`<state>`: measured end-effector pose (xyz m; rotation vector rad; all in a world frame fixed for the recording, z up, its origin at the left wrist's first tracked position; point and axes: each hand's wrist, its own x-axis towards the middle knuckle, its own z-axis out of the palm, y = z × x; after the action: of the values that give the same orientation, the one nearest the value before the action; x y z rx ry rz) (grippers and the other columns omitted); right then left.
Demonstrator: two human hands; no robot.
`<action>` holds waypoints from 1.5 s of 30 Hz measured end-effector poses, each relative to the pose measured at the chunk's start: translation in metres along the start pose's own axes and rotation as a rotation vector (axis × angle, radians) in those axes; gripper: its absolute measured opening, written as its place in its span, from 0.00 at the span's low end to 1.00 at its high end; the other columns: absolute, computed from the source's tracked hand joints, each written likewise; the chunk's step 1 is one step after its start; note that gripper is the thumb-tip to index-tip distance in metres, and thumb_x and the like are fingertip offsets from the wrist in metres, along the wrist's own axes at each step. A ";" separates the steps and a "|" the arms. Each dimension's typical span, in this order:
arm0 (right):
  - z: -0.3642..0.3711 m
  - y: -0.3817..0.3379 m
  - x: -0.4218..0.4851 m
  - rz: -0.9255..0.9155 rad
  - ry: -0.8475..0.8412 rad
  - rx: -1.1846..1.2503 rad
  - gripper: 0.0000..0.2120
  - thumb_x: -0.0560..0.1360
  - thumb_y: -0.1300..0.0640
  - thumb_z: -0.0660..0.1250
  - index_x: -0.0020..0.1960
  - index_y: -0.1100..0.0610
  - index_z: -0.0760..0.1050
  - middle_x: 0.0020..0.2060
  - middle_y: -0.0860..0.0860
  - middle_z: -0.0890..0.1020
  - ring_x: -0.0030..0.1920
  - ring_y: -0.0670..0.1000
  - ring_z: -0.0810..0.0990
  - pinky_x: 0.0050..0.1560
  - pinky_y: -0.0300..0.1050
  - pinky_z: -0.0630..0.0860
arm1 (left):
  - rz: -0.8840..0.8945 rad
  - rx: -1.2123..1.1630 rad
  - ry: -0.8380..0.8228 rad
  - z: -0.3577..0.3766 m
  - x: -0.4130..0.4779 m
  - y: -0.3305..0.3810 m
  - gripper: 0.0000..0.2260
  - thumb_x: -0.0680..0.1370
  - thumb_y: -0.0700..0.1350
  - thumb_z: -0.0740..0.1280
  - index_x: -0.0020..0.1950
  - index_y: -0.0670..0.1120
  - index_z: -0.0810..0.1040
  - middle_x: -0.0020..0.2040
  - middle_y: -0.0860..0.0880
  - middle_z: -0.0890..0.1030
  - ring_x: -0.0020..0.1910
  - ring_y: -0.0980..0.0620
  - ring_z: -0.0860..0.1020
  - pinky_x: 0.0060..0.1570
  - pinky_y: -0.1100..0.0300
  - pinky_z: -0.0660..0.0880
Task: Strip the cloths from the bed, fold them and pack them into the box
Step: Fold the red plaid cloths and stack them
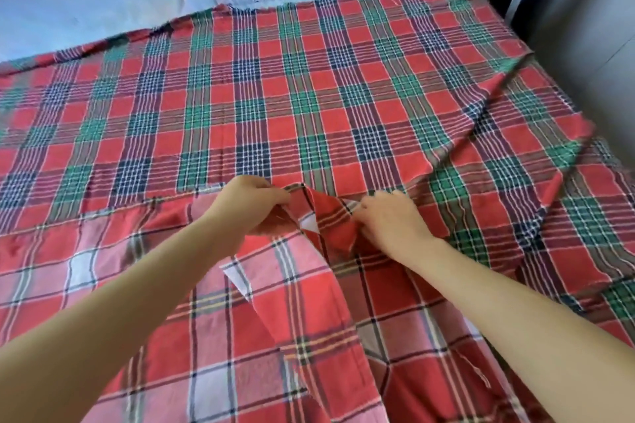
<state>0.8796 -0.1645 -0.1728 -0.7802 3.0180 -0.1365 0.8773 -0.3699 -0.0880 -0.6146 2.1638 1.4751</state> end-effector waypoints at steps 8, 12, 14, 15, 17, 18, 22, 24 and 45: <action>-0.072 0.101 0.070 0.630 0.132 0.254 0.15 0.77 0.57 0.64 0.33 0.57 0.65 0.30 0.52 0.69 0.38 0.57 0.71 0.37 0.44 0.63 | 0.119 -0.176 -0.080 0.021 0.020 0.063 0.07 0.77 0.36 0.65 0.39 0.39 0.73 0.29 0.43 0.80 0.23 0.52 0.80 0.22 0.65 0.74; -0.054 0.114 0.088 0.656 -0.019 0.240 0.07 0.74 0.65 0.60 0.38 0.62 0.71 0.39 0.60 0.76 0.45 0.59 0.76 0.42 0.46 0.68 | 0.223 -0.177 -0.132 0.043 0.039 0.101 0.05 0.78 0.37 0.65 0.42 0.40 0.74 0.35 0.41 0.81 0.27 0.50 0.81 0.26 0.63 0.77; -0.034 0.120 0.087 0.658 0.018 0.276 0.06 0.73 0.66 0.61 0.37 0.63 0.73 0.44 0.63 0.80 0.49 0.61 0.79 0.44 0.46 0.71 | 0.238 -0.125 -0.158 0.061 0.049 0.116 0.04 0.78 0.37 0.66 0.43 0.39 0.73 0.37 0.39 0.81 0.28 0.48 0.82 0.27 0.61 0.78; -0.026 0.124 0.086 0.657 0.035 0.304 0.07 0.72 0.66 0.61 0.35 0.62 0.72 0.43 0.63 0.81 0.49 0.61 0.79 0.45 0.46 0.72 | 0.238 -0.104 -0.163 0.071 0.055 0.123 0.05 0.77 0.36 0.66 0.43 0.39 0.73 0.37 0.39 0.81 0.27 0.48 0.81 0.27 0.59 0.79; -0.013 0.130 0.082 0.699 0.079 0.431 0.07 0.72 0.65 0.61 0.36 0.63 0.76 0.42 0.62 0.82 0.47 0.61 0.81 0.48 0.48 0.77 | 0.200 -0.080 -0.151 0.088 0.065 0.130 0.06 0.77 0.34 0.66 0.40 0.37 0.73 0.32 0.41 0.80 0.25 0.49 0.80 0.29 0.56 0.81; -0.011 0.132 0.078 0.747 0.109 0.550 0.08 0.73 0.63 0.61 0.41 0.62 0.78 0.43 0.61 0.83 0.47 0.61 0.81 0.51 0.53 0.78 | 0.189 -0.067 -0.145 0.096 0.072 0.131 0.07 0.77 0.34 0.65 0.39 0.37 0.72 0.32 0.41 0.80 0.24 0.50 0.80 0.31 0.55 0.81; -0.033 0.123 0.028 0.815 0.092 1.234 0.19 0.78 0.41 0.59 0.53 0.56 0.76 0.42 0.56 0.83 0.38 0.53 0.82 0.41 0.51 0.81 | 0.275 0.097 -0.073 0.130 0.088 0.126 0.05 0.76 0.32 0.62 0.49 0.40 0.71 0.46 0.40 0.80 0.36 0.45 0.83 0.35 0.55 0.82; -0.040 0.115 -0.005 0.763 -0.073 1.208 0.21 0.76 0.38 0.61 0.52 0.56 0.78 0.39 0.54 0.82 0.36 0.50 0.82 0.35 0.41 0.77 | 0.268 0.182 -0.054 0.138 0.093 0.121 0.06 0.76 0.32 0.62 0.51 0.40 0.72 0.44 0.39 0.80 0.37 0.42 0.84 0.37 0.50 0.82; -0.002 0.101 -0.073 0.745 -0.356 0.465 0.25 0.75 0.45 0.66 0.26 0.55 0.60 0.20 0.47 0.61 0.20 0.48 0.60 0.25 0.39 0.59 | 0.333 0.841 0.049 0.191 0.150 0.085 0.10 0.77 0.51 0.67 0.48 0.46 0.82 0.39 0.49 0.83 0.42 0.48 0.80 0.58 0.46 0.74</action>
<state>0.8945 -0.0409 -0.1800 0.3250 2.5597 -0.5687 0.7286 -0.1797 -0.1764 0.0120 2.7112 0.5424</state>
